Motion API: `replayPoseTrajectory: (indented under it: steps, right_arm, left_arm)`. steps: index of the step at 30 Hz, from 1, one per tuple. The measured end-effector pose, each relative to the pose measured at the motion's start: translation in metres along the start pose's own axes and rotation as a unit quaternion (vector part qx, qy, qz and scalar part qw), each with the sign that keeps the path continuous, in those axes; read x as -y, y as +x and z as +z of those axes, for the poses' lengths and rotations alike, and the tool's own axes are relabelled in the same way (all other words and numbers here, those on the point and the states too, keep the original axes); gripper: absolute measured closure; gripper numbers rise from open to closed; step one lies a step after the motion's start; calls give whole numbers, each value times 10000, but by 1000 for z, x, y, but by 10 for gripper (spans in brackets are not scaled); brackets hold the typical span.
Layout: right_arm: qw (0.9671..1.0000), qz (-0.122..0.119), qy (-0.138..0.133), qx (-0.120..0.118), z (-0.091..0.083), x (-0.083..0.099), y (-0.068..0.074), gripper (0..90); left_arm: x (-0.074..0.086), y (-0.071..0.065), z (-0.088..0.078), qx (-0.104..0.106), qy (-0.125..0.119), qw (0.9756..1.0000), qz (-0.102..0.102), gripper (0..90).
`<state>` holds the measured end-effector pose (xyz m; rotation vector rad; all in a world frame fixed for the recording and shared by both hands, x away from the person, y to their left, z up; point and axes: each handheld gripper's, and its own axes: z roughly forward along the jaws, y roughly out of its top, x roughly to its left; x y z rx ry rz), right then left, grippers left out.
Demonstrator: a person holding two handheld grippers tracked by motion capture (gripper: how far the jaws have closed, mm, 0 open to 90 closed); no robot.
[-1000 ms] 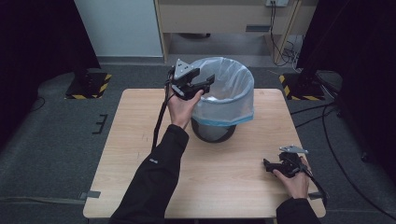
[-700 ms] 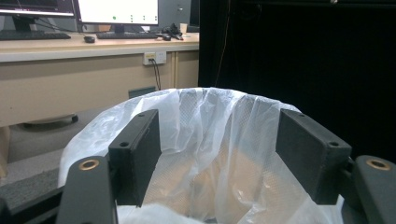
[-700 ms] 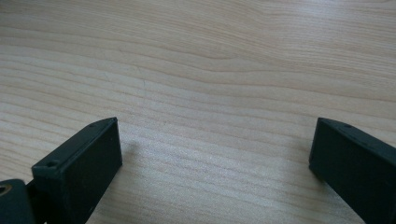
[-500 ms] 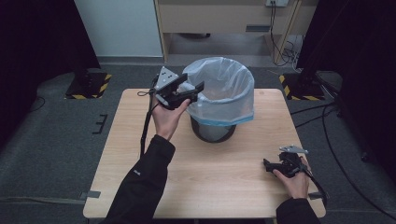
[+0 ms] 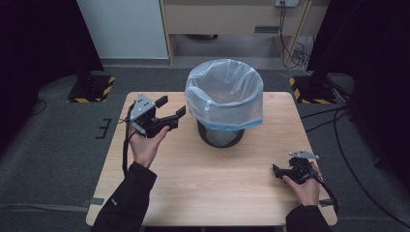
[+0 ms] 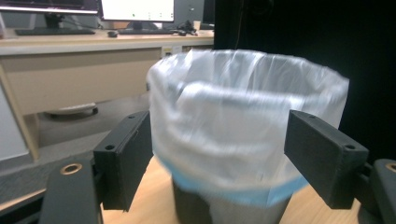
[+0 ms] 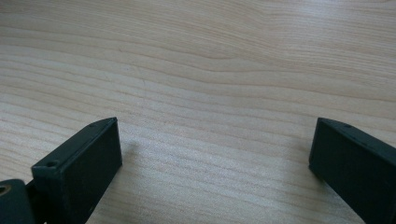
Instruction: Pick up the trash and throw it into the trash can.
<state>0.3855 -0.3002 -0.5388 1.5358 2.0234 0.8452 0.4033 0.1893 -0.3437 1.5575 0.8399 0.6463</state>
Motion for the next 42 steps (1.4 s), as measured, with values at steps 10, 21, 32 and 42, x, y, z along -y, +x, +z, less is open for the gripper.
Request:
replayPoseTrajectory:
  steps: [10, 21, 32, 42]
  right_arm:
    - [10000, 2, 1, 1, 0, 0, 0, 25]
    - [10000, 1, 1, 0, 0, 0, 0, 24]
    - [10000, 1, 1, 0, 0, 0, 0, 24]
    - [10000, 1, 2, -1, 0, 0, 0, 24]
  left_arm:
    - [57, 30, -39, -489, 561, 9971, -182, 202]
    - [118, 39, -56, -581, 1387, 9882, -280, 183]
    - [171, 44, -64, -733, 2068, 9747, -427, 151]
    - [197, 53, -67, -851, 2601, 9607, -467, 142]
